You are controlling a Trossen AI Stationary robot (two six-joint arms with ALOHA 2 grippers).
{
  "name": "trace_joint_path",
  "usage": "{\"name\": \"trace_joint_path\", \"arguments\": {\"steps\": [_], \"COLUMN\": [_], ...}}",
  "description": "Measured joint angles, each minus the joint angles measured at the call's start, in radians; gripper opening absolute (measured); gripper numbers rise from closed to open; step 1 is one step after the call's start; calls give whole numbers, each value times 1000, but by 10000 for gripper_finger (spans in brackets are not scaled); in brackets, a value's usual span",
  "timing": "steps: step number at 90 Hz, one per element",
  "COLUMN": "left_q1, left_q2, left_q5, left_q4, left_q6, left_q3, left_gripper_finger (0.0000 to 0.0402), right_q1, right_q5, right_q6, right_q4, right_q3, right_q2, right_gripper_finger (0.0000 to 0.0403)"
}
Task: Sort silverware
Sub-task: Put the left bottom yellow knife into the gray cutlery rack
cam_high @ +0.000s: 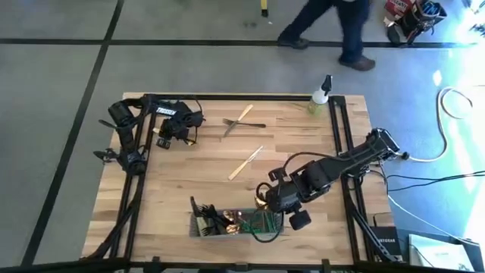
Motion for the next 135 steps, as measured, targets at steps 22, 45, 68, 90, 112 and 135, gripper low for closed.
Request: {"name": "trace_joint_path", "arguments": {"steps": [22, 45, 68, 90, 112, 135], "left_q1": [-147, -293, -406, -494, -543, -548], "left_q2": [2, 3, -100, -290, -411, -454], "left_q5": [76, 119, 292, 414, 437, 440], "left_q4": [-50, -69, -14, 81, 180, 248], "left_q6": [-130, -300, -468, -623, -708, -737], "left_q3": [-3, 20, 80, 102, 101, 101], "left_gripper_finger": [55, 54, 46, 9, 1, 1], "right_q1": [6, 5, 5, 5, 4, 4], "right_q5": [7, 12, 92, 353, 417, 461], "right_q6": [11, 53, 78, 76, 79, 78], "right_q4": [0, -19, -19, -19, -10, 86], "right_q3": [0, 0, 0, 0, 1, -30], "right_q2": [-5, -42, -124, -217, -287, -290], "right_gripper_finger": [85, 85, 85, 85, 85, 85]}}
